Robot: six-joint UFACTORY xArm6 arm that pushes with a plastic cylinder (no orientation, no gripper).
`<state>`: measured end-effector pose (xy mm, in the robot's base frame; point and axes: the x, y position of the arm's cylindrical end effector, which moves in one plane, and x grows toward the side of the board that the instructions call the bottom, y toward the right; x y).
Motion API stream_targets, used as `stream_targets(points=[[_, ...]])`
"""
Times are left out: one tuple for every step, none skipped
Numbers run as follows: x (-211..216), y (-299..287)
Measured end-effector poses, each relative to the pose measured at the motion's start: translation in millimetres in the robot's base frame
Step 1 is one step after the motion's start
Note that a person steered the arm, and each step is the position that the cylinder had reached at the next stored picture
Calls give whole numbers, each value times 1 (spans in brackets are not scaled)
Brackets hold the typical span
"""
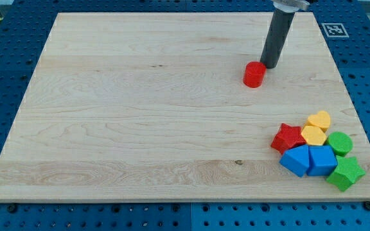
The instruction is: Move the red circle into the red star
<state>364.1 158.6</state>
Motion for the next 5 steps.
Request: stream_targets(points=[[23,-32],[40,-53],[35,-53],[33,-96],[43,-138]])
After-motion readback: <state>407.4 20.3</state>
